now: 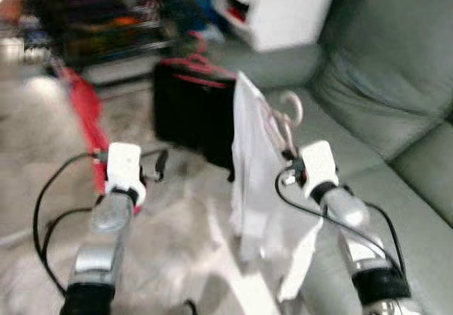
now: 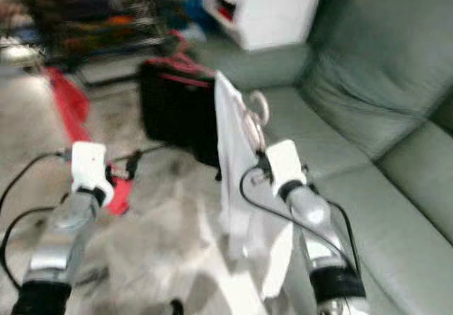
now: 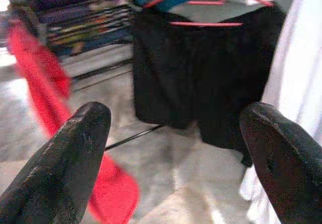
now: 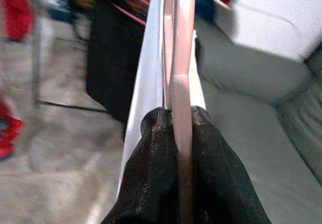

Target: Hang hanger

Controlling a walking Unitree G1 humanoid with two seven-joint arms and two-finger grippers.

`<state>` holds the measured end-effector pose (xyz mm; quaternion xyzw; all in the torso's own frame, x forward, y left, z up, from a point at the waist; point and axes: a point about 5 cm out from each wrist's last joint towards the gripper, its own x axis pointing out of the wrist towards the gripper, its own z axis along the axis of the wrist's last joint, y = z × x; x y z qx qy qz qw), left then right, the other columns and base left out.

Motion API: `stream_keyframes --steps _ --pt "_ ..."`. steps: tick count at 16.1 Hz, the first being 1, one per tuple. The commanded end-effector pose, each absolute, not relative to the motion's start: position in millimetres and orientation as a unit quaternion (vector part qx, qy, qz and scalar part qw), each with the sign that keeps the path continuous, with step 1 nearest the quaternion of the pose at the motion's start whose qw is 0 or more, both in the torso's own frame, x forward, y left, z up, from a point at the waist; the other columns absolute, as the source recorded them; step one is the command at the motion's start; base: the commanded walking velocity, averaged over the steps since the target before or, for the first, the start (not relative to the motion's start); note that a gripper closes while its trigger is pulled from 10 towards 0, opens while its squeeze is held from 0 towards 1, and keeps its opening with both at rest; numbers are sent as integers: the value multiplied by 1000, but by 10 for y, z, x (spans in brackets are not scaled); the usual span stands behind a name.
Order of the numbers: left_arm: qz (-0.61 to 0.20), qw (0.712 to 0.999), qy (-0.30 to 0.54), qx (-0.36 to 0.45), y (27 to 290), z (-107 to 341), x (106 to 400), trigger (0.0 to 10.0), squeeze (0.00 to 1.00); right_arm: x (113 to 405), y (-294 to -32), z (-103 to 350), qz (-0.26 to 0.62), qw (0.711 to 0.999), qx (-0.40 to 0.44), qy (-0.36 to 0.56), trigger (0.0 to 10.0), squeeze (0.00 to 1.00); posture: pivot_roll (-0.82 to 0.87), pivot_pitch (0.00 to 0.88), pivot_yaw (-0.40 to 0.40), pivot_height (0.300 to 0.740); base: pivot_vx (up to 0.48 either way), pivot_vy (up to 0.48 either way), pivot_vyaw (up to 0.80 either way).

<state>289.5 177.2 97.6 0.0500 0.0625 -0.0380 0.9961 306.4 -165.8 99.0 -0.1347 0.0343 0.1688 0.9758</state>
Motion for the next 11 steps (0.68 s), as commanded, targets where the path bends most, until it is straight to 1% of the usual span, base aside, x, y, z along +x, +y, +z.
stream_keyframes --steps 1,4,6,11 --pt "-42 996 61 56 1729 984 2893 10000 0 3099 -1658 1126 182 973 -145 0 10000 0 5 0 -12 740 0 0 800" --pt "-35 996 60 63 1743 988 2892 10000 0 3096 -1685 1104 175 974 -146 3 10000 0 4 0 -13 740 0 0 800" --pt "-20 995 70 63 1750 956 2866 10000 0 3030 -1625 1039 201 968 -152 15 10000 0 -2 0 -3 740 0 0 800" --pt "-36 994 80 67 1676 923 2837 10000 0 3038 -1627 1027 221 962 -157 21 10000 0 -4 1 -5 740 0 0 800"
